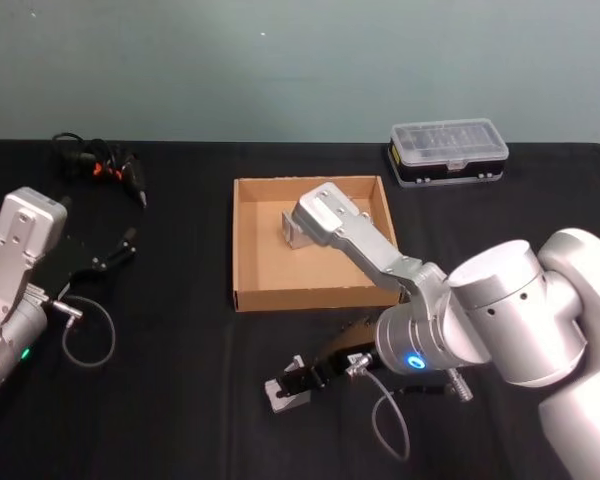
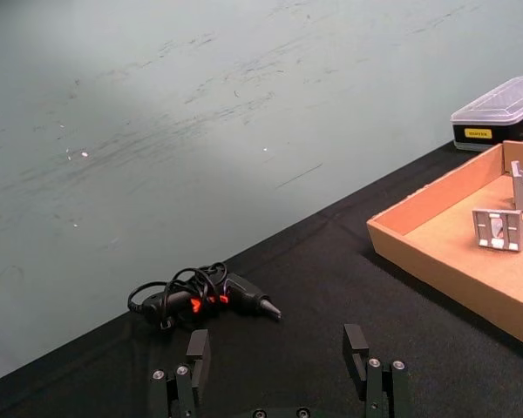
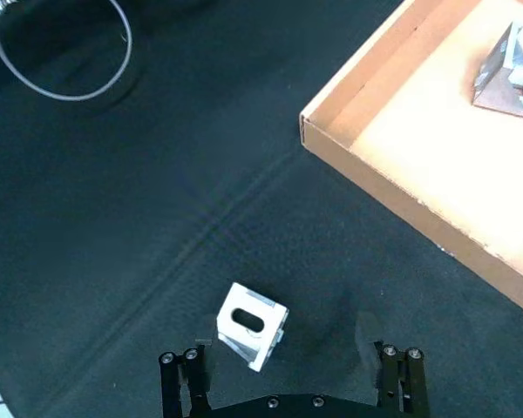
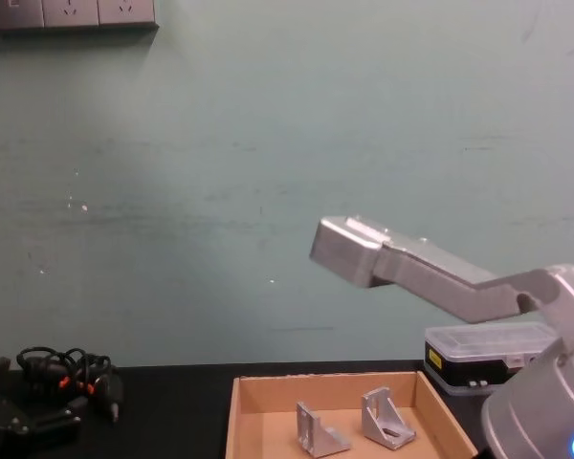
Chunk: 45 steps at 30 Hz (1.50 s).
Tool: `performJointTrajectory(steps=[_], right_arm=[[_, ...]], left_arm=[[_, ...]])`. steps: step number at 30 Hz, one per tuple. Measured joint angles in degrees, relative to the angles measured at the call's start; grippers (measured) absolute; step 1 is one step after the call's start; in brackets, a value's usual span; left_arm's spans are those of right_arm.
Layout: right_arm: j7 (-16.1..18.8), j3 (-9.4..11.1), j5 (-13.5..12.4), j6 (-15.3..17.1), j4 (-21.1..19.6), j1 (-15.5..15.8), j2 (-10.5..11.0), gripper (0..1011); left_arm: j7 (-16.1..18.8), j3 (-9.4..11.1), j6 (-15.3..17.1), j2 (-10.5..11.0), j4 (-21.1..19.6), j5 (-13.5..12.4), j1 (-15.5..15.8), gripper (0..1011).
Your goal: Use one hand to pick up the angle iron from the table and place it into the box.
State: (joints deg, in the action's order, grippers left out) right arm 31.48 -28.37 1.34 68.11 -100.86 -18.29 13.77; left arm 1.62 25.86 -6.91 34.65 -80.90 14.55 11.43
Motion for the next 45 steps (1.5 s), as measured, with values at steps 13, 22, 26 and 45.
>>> performJointTrajectory(steps=[13,22,26,45], right_arm=[[0.4,-0.5,2.0,0.3,2.6,-0.8,-2.2,1000],[0.8,-0.5,2.4,0.3,3.6,-0.9,-2.9,1000],[0.7,-0.5,2.4,0.3,3.6,-0.9,-2.9,997],[0.7,-0.5,2.4,0.2,3.4,-0.8,-2.8,504]], left_arm=[[0.0,0.0,0.0,0.0,0.0,0.0,0.0,1000],[0.0,0.0,0.0,0.0,0.0,0.0,0.0,1000],[0.0,0.0,0.0,0.0,0.0,0.0,0.0,1000],[0.0,0.0,0.0,0.0,0.0,0.0,0.0,1000]])
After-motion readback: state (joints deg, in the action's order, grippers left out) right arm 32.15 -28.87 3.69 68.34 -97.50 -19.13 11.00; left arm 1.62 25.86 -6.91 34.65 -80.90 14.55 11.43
